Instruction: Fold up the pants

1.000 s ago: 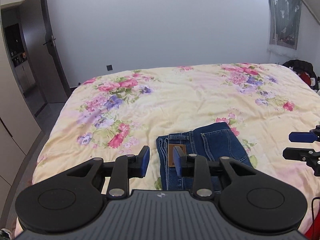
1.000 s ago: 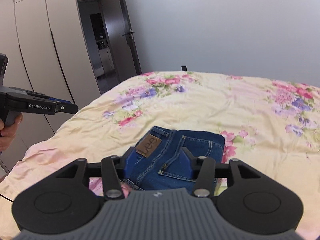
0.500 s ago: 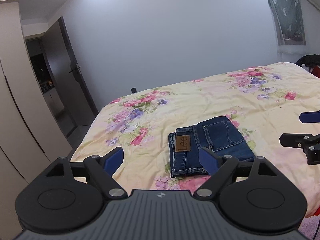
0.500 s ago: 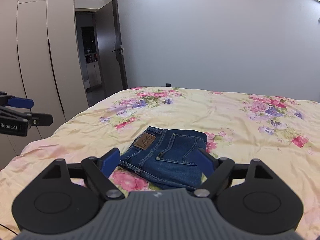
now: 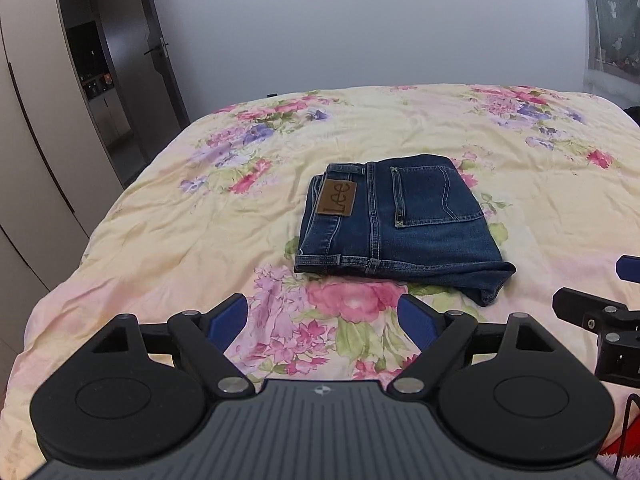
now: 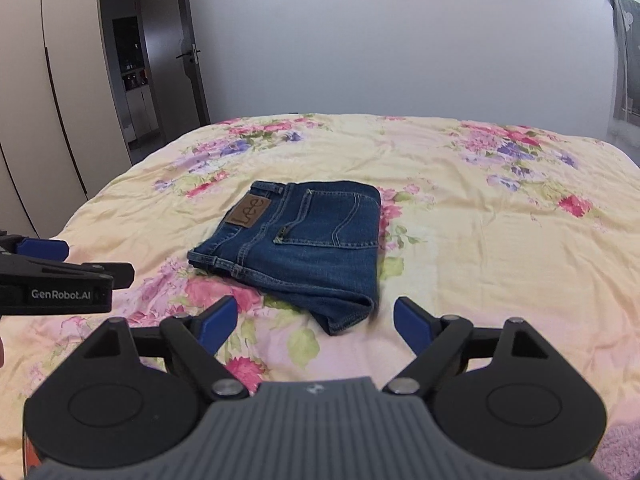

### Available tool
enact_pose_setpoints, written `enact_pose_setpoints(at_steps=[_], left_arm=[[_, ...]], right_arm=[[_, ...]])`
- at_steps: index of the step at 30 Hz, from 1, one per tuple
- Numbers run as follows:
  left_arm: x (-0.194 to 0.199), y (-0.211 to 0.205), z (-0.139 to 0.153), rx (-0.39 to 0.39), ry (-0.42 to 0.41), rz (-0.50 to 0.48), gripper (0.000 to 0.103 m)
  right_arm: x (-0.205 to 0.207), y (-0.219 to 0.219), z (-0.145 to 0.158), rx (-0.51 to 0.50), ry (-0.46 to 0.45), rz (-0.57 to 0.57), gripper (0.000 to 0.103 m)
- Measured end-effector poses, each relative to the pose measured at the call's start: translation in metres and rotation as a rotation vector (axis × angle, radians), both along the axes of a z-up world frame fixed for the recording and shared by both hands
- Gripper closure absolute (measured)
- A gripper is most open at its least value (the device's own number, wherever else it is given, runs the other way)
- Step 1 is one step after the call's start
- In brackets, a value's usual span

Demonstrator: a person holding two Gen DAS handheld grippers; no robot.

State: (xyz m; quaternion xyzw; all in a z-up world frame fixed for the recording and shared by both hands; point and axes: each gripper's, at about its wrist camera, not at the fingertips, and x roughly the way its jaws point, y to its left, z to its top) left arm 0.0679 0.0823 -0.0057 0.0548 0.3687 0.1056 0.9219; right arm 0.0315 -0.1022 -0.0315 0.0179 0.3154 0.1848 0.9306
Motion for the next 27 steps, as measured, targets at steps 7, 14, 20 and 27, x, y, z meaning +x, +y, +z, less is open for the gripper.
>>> enact_pose_setpoints(at_steps=[7,14,20,27], left_arm=[[0.003,-0.011,-0.011,-0.013,0.048,-0.020,0.004],[0.005,-0.017,-0.010,-0.015,0.060,-0.033,0.004],[0.005,-0.013,-0.007,-0.029,0.057,-0.019,0.004],[0.003,-0.013,-0.004,-0.026,0.051,-0.015,0.004]], right_arm=[[0.010,0.003,-0.013,0.004,0.039,0.009,0.022],[0.012,0.000,-0.014,0.018,0.047,0.007,0.022],[0.010,-0.001,-0.012,0.018,0.037,0.006,0.022],[0.007,0.000,-0.009,0.016,0.028,0.013,0.022]])
